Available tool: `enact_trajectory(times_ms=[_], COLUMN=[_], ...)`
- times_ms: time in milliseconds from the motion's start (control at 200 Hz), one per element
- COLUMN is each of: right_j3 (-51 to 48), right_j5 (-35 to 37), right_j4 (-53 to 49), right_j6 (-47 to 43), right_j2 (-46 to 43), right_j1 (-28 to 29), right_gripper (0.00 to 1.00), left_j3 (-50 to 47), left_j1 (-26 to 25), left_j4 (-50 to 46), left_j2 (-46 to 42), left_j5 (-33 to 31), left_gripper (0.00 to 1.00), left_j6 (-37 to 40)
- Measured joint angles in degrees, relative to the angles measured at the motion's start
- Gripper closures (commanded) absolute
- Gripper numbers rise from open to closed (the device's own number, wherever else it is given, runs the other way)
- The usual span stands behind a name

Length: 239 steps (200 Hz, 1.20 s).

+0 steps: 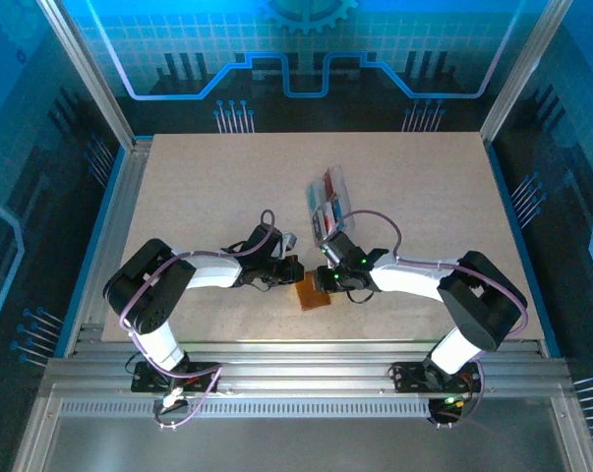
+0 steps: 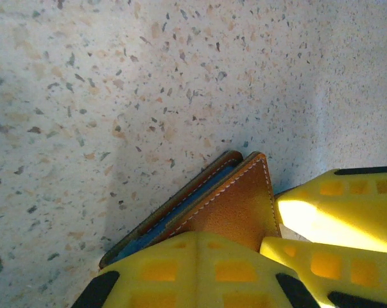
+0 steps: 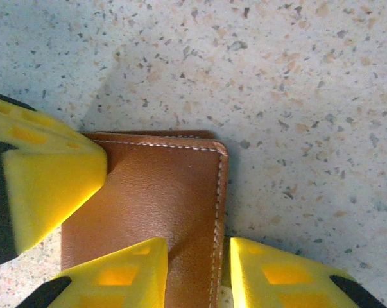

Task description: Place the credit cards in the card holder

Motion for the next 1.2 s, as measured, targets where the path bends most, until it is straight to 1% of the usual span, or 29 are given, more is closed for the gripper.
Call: enact_trajectory(times_ms=[105, 275, 330, 430, 550, 805, 976, 1196], right_j3=[-0.4, -1.1, -1.3, -1.4, -1.4, -0.6, 0.2, 0.3], right_j5=[-0.7, -3.0, -3.6, -4.6, -4.3, 0.7, 1.7, 0.6], right_j4=[0.3, 1.9, 2.5, 3.2, 2.8, -0.3, -1.6, -1.4], right_j6=[0.0, 0.0, -0.2, -0.7, -1.1, -2.0, -2.6, -3.1], right_j2=[0.3, 0.3, 0.3, 0.3, -0.1, -1.9, -2.0, -2.1], right_j1=[-0.8, -1.6, -1.6, -1.5, -1.5, 0.7, 1.4, 1.5], right_gripper=[0.63, 0.65, 0.67, 0.75, 0.79, 0.88, 0.88, 0.8], left_j3=[-0.3, -0.5, -0.6, -0.6, -1.0, -2.0, -2.3, -2.9], left_j1=[0.0, 0.0, 0.0, 0.0, 0.0, 0.0, 0.0, -0.1], left_j4=[0.6, 1.1, 1.2, 1.3, 2.1, 4.4, 5.1, 6.3], left_j2=[0.0, -0.1, -0.1, 0.0, 0.0, 0.2, 0.2, 0.2], left_j5=[0.0, 0.0, 0.0, 0.0, 0.0, 0.1, 0.1, 0.1], left_gripper=[0.97, 0.97, 0.97, 0.97, 0.98, 0.98, 0.98, 0.98], left_j6=[0.0, 0.0, 0.0, 0.0, -0.1, -1.1, -1.5, -1.6])
